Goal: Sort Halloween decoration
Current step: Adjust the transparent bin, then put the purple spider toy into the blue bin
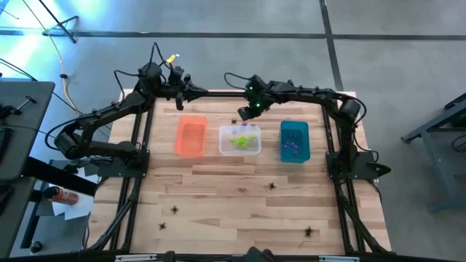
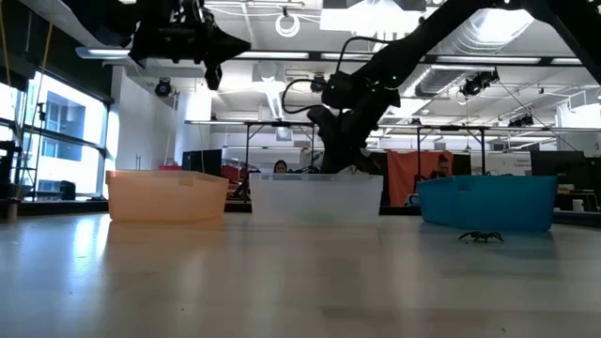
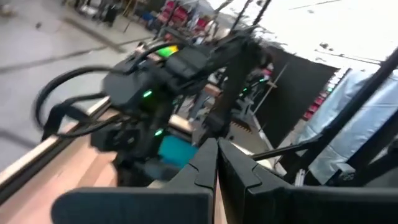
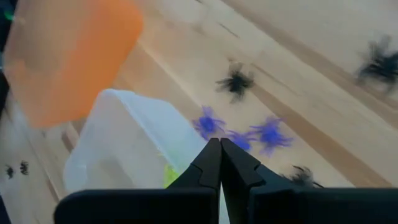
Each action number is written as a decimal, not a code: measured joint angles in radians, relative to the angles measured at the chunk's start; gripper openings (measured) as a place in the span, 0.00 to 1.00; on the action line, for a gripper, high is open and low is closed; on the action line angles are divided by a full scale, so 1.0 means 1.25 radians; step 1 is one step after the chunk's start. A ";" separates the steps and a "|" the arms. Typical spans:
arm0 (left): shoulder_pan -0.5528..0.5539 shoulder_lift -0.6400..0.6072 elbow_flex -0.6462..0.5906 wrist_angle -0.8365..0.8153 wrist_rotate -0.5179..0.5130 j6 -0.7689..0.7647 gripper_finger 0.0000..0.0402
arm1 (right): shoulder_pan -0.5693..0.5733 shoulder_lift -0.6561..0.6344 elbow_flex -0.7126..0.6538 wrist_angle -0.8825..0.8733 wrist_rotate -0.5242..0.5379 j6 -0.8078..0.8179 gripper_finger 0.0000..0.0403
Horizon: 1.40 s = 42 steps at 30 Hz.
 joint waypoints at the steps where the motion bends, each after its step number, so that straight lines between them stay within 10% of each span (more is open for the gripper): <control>1: 0.005 0.000 0.000 -0.019 0.000 0.007 0.00 | 0.004 0.004 0.007 0.000 0.000 -0.001 0.00; 42: 0.032 0.000 0.000 -0.261 -0.069 0.172 0.00 | 0.063 -0.022 0.061 -0.040 0.136 0.076 0.01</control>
